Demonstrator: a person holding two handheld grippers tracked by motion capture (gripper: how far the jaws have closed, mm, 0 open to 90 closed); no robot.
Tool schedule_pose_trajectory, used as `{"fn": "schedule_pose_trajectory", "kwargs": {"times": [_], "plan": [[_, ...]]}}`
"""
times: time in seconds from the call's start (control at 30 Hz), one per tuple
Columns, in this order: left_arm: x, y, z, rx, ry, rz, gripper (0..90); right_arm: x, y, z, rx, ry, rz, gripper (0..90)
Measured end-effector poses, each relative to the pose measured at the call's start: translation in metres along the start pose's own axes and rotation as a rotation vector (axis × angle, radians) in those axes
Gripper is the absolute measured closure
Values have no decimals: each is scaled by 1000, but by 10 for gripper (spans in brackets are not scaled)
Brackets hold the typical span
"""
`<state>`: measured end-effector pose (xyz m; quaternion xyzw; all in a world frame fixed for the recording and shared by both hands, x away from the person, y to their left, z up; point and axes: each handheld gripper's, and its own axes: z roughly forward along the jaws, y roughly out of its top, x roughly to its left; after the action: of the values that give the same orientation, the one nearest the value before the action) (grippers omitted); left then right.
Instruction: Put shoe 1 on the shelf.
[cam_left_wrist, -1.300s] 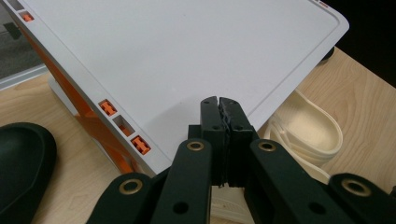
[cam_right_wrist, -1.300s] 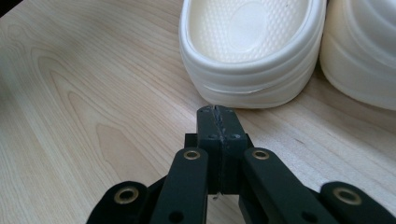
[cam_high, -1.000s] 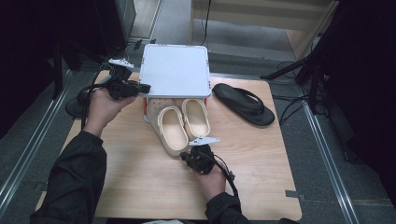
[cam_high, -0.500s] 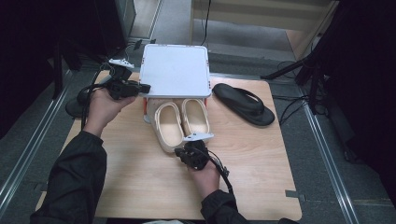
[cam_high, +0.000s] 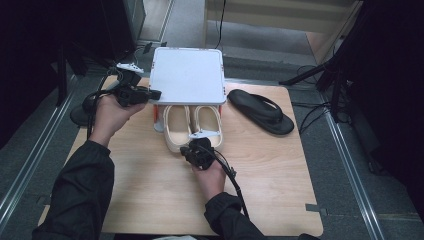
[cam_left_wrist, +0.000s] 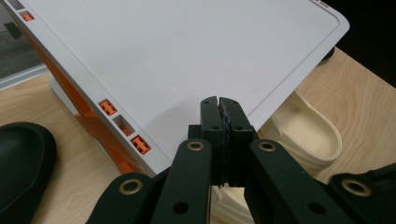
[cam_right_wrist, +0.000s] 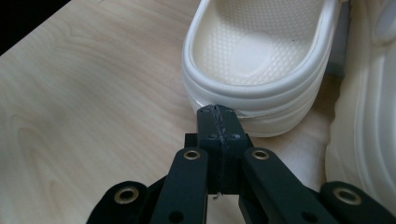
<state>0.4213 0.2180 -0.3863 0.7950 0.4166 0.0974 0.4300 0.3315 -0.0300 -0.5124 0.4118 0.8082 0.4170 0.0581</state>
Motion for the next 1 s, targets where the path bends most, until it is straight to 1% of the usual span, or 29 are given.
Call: {"fn": "schedule_pose_trajectory", "kwargs": {"times": [0.1, 0.2, 0.33, 0.37, 0.47, 0.53, 0.57, 0.67, 0.7, 0.77, 0.8, 0.9, 1.0], "plan": [[1, 0, 0, -2, 1, -3, 896, -1, 4, 6, -10, 10, 14, 900], [0, 0, 0, -3, 0, -4, 897, 1, 8, 9, -7, -10, 2, 900], [0, 0, 0, -3, 1, -3, 897, 0, 12, 14, 0, -24, 11, 900], [1, 0, 0, -2, -1, -6, 897, -1, 15, 15, -3, -18, 14, 900], [0, 0, 0, 0, 1, -5, 897, 1, 20, 19, 10, -43, 4, 900], [0, 0, 0, 0, 4, -4, 897, -1, 25, 23, 17, -57, 6, 900], [0, 0, 0, 1, 4, -4, 898, -1, 27, 25, 6, -61, 11, 900], [0, 0, 0, 1, 3, -3, 898, -3, 35, 32, 11, -82, 36, 900], [0, 0, 0, 0, 1, -3, 898, -4, 36, 33, 5, -78, 36, 900], [0, 0, 0, -1, 0, -6, 898, -4, 42, 37, 16, -86, 39, 900], [0, 0, 0, -1, 0, -6, 898, -5, 44, 39, 16, -92, 32, 900], [0, 0, 0, 0, 3, -2, 898, -6, 51, 45, 28, -99, 44, 900], [0, 0, 0, 0, 3, -2, 898, -9, 55, 48, 26, -104, 48, 900]]}}
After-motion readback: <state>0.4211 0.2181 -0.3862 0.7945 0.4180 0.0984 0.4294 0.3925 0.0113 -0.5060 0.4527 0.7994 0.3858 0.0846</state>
